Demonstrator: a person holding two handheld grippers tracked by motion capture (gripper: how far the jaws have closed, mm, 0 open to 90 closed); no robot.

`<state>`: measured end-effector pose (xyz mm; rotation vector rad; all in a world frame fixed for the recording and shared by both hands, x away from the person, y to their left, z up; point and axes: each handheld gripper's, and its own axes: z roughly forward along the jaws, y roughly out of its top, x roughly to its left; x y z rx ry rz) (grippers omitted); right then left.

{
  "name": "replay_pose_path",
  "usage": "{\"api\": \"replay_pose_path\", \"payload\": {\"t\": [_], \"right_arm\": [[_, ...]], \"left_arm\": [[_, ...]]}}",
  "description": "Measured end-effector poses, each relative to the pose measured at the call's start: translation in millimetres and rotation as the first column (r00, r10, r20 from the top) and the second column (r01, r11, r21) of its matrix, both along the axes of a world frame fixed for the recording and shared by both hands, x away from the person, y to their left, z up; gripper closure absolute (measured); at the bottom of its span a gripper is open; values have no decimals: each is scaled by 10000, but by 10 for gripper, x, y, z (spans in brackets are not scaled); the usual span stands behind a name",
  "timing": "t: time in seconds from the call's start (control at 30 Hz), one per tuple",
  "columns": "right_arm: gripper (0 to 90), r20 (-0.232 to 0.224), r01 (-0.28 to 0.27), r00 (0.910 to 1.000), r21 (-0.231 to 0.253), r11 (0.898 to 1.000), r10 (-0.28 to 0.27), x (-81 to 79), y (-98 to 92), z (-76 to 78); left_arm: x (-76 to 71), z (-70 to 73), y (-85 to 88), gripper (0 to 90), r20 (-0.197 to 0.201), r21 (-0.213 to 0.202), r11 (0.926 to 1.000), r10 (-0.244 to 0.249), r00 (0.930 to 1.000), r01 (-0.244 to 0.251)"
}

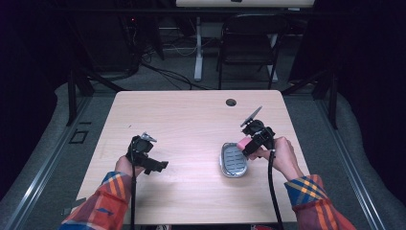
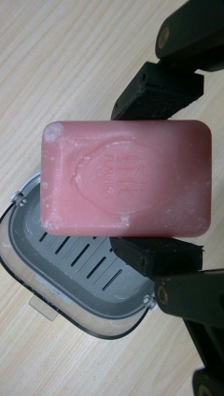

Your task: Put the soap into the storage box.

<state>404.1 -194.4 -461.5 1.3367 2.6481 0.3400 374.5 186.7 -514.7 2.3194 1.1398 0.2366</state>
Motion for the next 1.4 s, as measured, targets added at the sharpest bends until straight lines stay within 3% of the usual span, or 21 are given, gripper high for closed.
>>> {"api": "replay_pose_path", "payload": {"t": [0.23,0.33,0.53,0.77,0.87,1.0,1.03,1.2,1.4], "right_arm": [[371,-129,-140,9998,-162,9998,138,18,77,-4],[370,-25,14,10000,25,10000,-14,9,110,-36],[370,-140,-193,9997,-345,9992,188,13,182,-66],[369,-306,82,9995,-437,9990,-95,25,303,-201],[368,-332,12,9994,-685,9976,-35,27,333,-231],[366,-321,128,9994,-484,9987,-143,11,374,-302],[365,-513,-127,9986,-625,9980,95,15,380,-302],[345,-681,-120,9976,-452,9989,90,-34,390,-222],[466,-1192,-360,9923,-47,9993,352,-83,332,-174]], "left_arm": [[-29,2,49,5,19,19,9999,146,9999,-146],[-47,3,59,5,25,33,9999,124,9999,-124],[-56,7,75,5,85,10,9999,109,9999,-109],[-56,8,61,6,58,22,10000,1,10000,-1],[-55,4,56,7,54,37,10000,7,10000,-7],[-57,4,54,7,59,23,10000,23,10000,-23],[-57,5,55,7,61,26,10000,24,10000,-24],[-53,4,58,7,16,29,10000,-33,10000,33],[-54,4,49,7,16,40,9999,-93,10000,93]]}}
